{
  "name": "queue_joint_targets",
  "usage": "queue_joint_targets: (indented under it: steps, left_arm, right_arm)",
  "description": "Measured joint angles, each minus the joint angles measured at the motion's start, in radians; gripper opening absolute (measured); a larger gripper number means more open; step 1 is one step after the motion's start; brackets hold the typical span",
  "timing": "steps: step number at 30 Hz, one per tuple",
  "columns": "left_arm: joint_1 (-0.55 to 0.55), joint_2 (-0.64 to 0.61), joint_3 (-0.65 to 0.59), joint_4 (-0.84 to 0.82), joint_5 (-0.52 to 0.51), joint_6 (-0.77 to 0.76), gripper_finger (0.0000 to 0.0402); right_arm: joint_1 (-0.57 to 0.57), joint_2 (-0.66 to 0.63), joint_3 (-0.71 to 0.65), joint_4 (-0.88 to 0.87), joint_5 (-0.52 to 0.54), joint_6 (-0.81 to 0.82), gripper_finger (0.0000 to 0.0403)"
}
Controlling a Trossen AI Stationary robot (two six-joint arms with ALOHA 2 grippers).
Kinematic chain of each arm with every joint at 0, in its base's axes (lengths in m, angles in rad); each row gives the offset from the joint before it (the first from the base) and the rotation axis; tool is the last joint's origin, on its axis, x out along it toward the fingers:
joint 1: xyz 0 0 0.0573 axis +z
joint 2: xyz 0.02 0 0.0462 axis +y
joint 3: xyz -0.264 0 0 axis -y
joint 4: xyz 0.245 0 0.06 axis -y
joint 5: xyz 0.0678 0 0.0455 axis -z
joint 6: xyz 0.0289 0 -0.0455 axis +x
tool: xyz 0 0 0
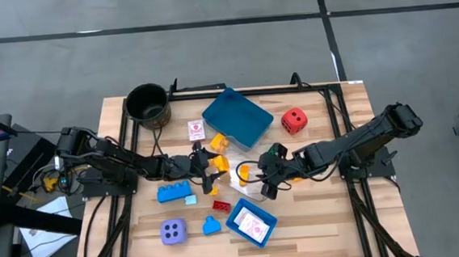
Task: Pick & Place Toys
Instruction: Put the yellow game piece block into the transparent bin
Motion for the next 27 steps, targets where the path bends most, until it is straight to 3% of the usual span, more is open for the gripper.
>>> queue_joint_targets:
  steps: [8,18,23,27]
  left_arm:
    - [0.0,0.0,0.0,0.0,0.0,0.0,0.0302]
    - [0.0,0.0,0.0,0.0,-0.039,0.0,0.0396]
    - [0.0,-0.003,0.0,-0.004,-0.083,0.002,0.0378]
    - [0.0,-0.066,-0.001,-0.105,-0.14,0.025,0.0364]
  right_arm:
    - [0.0,0.0,0.0,0.0,0.0,0.0,0.0136]
    - [0.0,0.0,0.0,0.0,0.0,0.0,0.0136]
    - [0.0,0.0,0.0,0.0,0.0,0.0,0.0136]
    - [0.0,0.0,0.0,-0.002,0.0,0.0,0.0136]
